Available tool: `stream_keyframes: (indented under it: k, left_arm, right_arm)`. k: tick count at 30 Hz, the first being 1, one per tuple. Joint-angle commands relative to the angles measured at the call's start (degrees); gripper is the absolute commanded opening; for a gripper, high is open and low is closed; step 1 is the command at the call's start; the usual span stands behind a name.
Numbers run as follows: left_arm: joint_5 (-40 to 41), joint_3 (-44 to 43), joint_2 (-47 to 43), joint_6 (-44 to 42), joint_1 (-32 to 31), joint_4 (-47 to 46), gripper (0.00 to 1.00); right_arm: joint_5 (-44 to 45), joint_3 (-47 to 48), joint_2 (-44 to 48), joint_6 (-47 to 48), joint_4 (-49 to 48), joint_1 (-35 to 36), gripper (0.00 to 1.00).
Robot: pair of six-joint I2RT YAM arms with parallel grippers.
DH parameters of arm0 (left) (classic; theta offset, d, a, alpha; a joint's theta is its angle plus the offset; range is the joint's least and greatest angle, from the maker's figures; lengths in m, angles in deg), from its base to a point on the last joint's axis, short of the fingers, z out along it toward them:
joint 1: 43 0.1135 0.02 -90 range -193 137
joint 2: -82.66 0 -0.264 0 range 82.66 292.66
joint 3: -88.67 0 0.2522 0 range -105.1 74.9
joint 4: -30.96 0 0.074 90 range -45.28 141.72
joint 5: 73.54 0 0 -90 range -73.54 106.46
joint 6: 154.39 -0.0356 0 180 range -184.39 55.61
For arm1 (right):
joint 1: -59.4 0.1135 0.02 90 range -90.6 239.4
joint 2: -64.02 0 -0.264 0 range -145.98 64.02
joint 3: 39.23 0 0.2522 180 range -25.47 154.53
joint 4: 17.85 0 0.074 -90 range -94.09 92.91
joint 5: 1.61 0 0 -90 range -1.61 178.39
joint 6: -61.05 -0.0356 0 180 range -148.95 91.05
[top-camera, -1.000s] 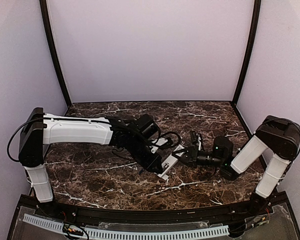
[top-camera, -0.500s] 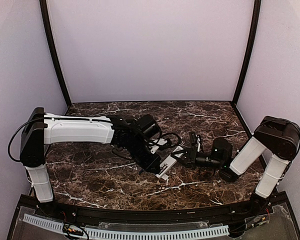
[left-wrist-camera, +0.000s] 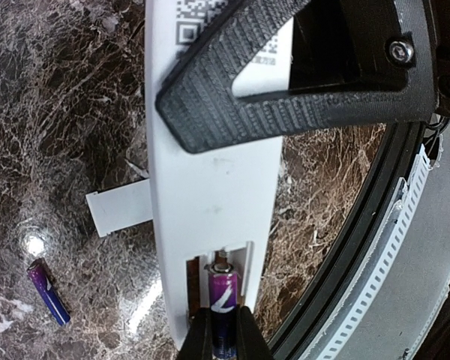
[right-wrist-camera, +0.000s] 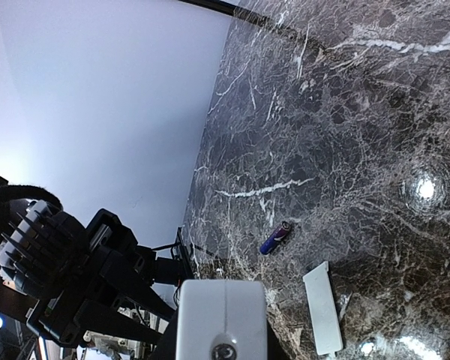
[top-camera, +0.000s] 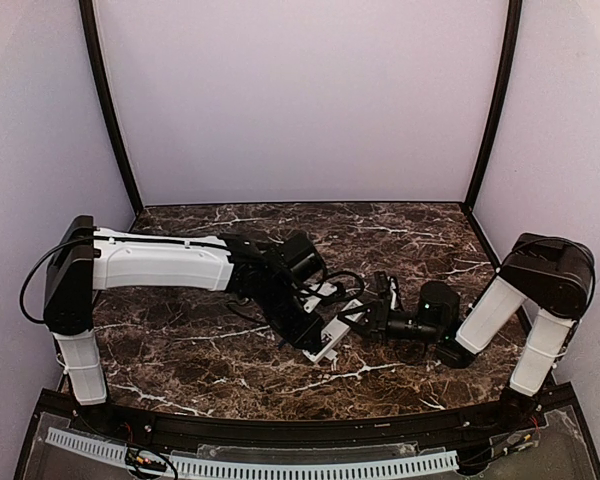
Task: Load the batteries into the remote control
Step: Place the battery in the battery compartment.
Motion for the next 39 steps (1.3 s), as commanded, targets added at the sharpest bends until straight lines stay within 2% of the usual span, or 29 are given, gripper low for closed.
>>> stream_keyframes:
  k: [1, 19, 39]
  left_arm:
    - [-0.82, -1.31, 0.28, -0.54, -0.52, 1.61, 0.0]
    - [-1.08, -1.61, 0.58, 0.49, -0.98, -0.8, 0.0]
    - [1.81, 1.2, -1.41, 0.59, -0.97, 1.8, 0.0]
  right_arm:
    - [1.11, -0.58, -0.28, -0.57, -11.87, 0.49, 0.0]
    - [1.1, -0.83, -1.81, -2.47, -17.86, 1.37, 0.0]
    - [1.85, -1.87, -2.2, -3.45, -21.81, 1.39, 0.0]
